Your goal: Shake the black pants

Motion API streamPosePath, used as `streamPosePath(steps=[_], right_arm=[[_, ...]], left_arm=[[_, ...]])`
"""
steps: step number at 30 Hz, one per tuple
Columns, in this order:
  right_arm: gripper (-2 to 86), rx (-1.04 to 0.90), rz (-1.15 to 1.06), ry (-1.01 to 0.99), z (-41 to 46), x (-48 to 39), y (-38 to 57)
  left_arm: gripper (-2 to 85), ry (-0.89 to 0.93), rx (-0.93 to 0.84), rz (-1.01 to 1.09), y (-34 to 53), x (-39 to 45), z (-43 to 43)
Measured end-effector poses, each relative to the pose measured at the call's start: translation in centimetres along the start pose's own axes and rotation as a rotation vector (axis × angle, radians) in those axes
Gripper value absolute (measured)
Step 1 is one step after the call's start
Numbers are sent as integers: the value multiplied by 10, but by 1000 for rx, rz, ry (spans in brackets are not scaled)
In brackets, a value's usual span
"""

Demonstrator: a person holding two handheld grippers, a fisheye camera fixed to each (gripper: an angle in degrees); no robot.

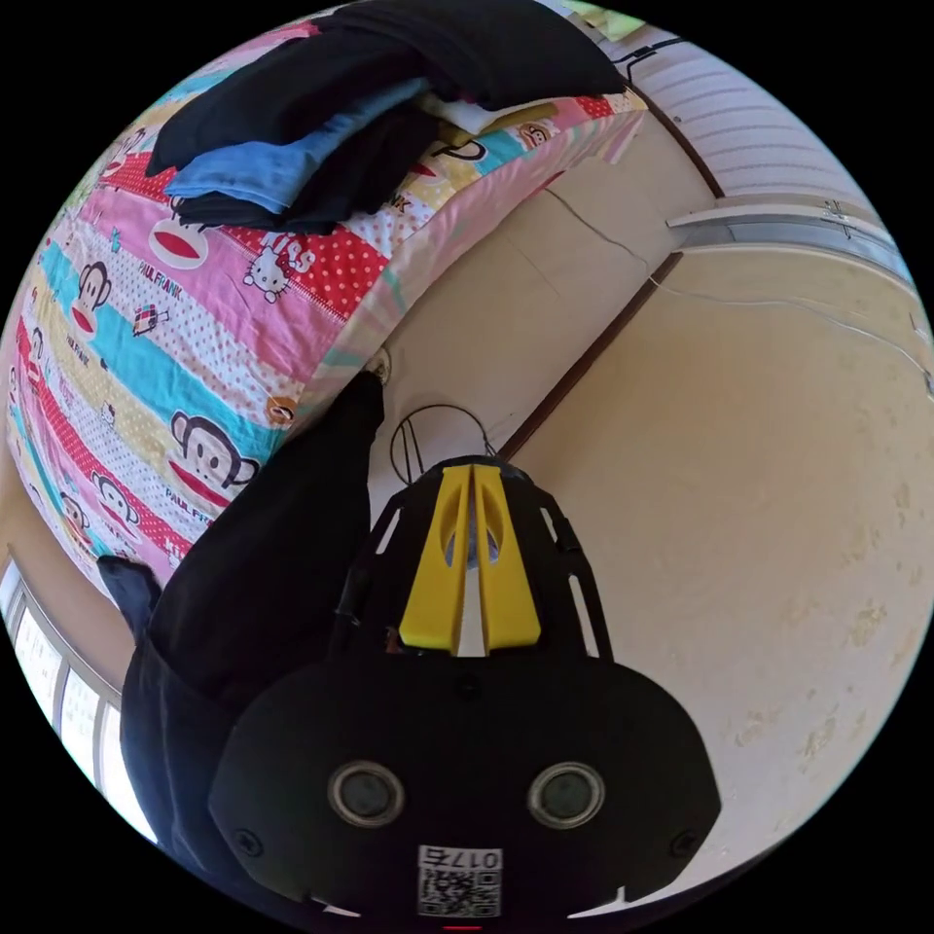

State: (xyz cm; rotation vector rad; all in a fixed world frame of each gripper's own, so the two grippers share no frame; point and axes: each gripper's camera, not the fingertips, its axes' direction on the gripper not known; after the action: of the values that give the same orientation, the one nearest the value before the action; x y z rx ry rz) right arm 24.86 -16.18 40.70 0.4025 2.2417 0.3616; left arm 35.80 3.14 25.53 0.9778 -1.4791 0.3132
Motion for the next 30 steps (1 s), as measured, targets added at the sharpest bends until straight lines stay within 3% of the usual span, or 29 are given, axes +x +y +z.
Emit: streamPosePath(steps=[4,6,8,9,10,11,15,18,19,22,26,30], right_arm=[[2,29,-91,-18,12,-46,-17],[2,52,-169,-11,17,-80,-26],[2,64,-231,5,22,-106,-31],[2,71,-271,16,25,-121,-33],[2,74,-291,22,27,-128,-33],[2,83,-326,35,31,-141,-33],[3,105,-447,66,51,-173,-25],[3,108,-481,81,74,-181,-16],[3,111,-492,78,79,-183,-14],[5,119,-570,111,106,-199,1],[12,148,-682,98,136,-226,25],[41,202,-849,-86,145,-267,53]], left_arm=[[40,-58,-310,292,18,102,100],[18,6,-468,375,44,128,150],[-1,318,-696,485,82,150,201],[-4,646,-897,429,111,158,238],[-7,795,-1051,351,139,163,269],[-7,777,-1076,337,150,162,277],[-7,259,-902,344,157,121,255],[5,-18,-484,97,128,52,173],[23,-100,-281,-14,124,26,129],[98,-275,73,-201,126,-22,44],[134,-357,256,-306,120,-62,5],[64,-85,302,-447,103,-127,28]])
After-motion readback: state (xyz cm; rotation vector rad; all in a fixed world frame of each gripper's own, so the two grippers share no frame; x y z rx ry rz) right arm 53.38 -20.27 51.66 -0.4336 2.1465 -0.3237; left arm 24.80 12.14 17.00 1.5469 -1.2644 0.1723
